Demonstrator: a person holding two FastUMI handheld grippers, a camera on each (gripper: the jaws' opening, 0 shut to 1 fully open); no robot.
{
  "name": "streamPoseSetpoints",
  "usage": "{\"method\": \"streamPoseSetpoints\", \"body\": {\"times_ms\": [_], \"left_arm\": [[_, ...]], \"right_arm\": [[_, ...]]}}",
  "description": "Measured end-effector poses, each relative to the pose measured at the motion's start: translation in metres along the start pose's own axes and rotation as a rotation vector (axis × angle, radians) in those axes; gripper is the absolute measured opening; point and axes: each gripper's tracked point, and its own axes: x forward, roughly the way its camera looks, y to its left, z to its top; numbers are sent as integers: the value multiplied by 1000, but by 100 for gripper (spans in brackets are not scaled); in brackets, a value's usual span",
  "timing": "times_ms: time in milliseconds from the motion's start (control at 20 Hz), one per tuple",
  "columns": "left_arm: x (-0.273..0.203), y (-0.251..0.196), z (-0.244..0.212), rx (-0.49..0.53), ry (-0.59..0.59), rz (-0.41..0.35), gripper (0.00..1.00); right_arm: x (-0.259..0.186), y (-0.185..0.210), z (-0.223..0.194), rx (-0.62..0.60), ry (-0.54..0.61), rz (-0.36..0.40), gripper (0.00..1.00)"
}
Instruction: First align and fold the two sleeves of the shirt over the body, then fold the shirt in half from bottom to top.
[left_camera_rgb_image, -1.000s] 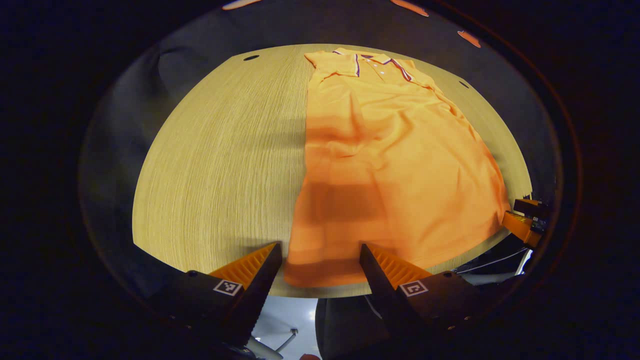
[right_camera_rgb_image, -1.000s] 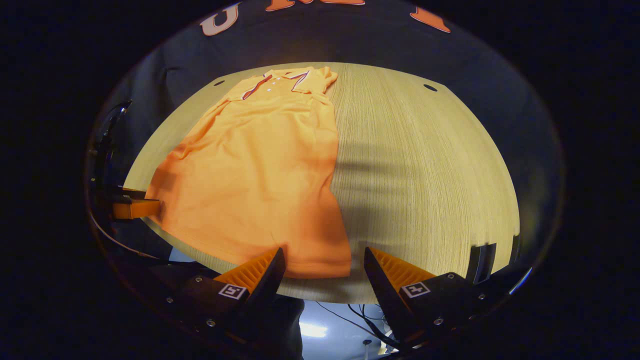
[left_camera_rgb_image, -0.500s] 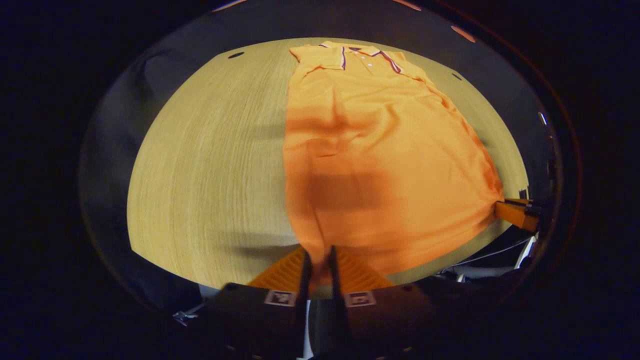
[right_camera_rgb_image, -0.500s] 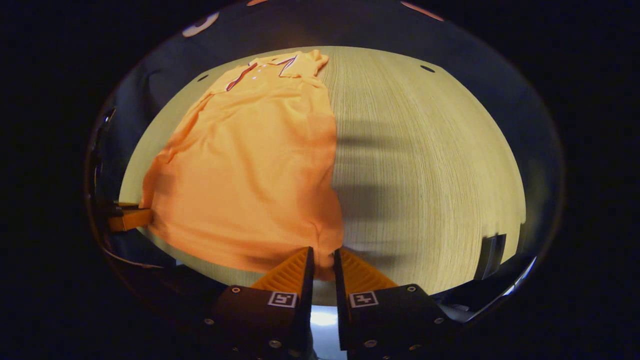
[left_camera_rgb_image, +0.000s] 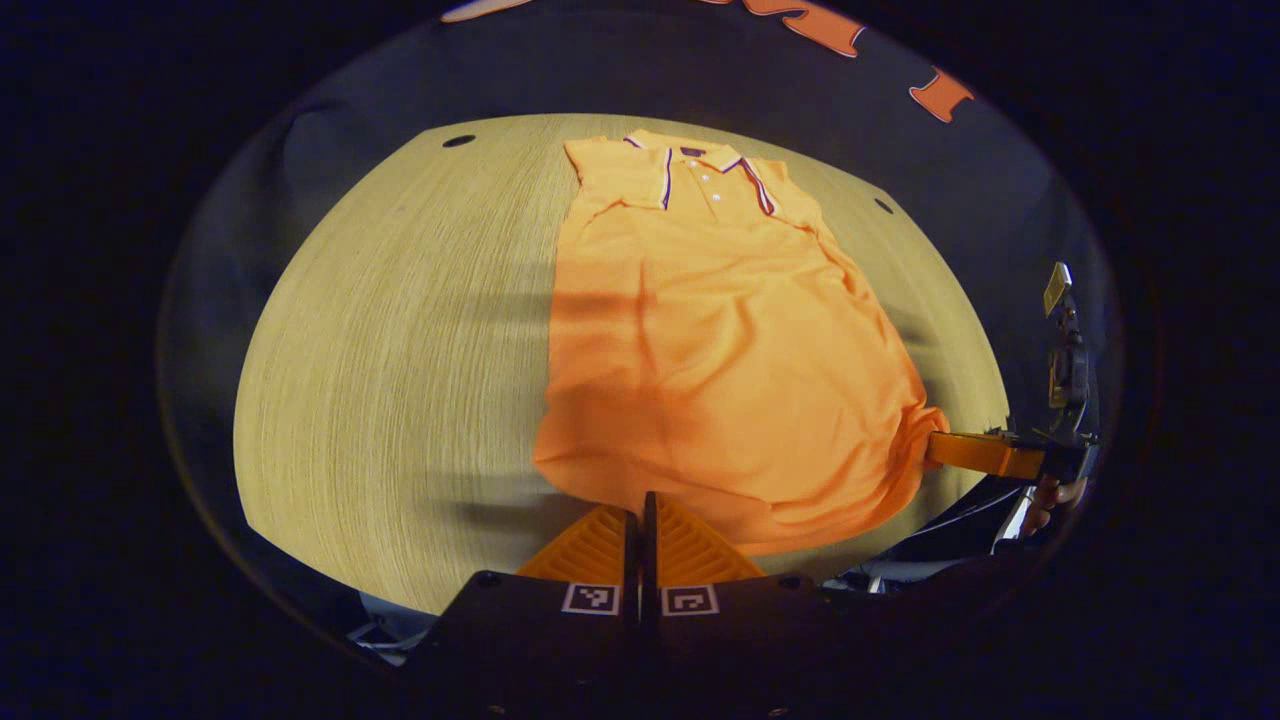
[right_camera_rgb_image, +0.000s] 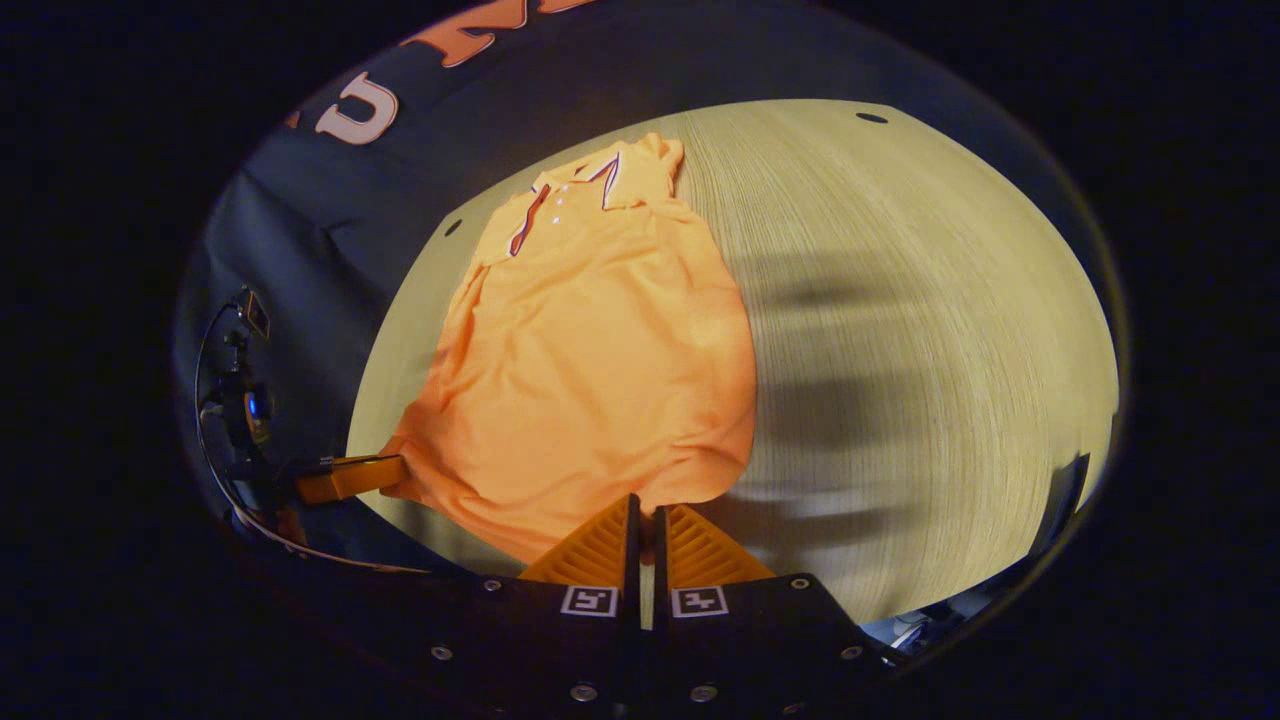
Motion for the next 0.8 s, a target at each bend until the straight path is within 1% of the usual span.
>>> {"method": "streamPoseSetpoints", "body": {"times_ms": [100,200,250,350,600,700,800], "left_arm": [[-6,-6,22,9,-44,-18,1],[-10,-10,40,27,-87,-26,1],[-12,-10,46,35,-100,-23,1],[-15,-12,57,45,-130,-23,1],[-22,-15,99,91,-208,-17,1],[-29,-12,122,93,-246,-19,1],[-33,-8,146,80,-279,-29,1]], "right_arm": [[-2,12,13,24,-27,53,6],[-2,16,30,43,-69,81,5],[-5,19,38,50,-95,96,6],[-12,31,56,54,-156,151,5],[-23,41,105,22,-261,174,6],[-33,39,122,-9,-290,164,5],[-30,41,149,-27,-313,159,5]]}}
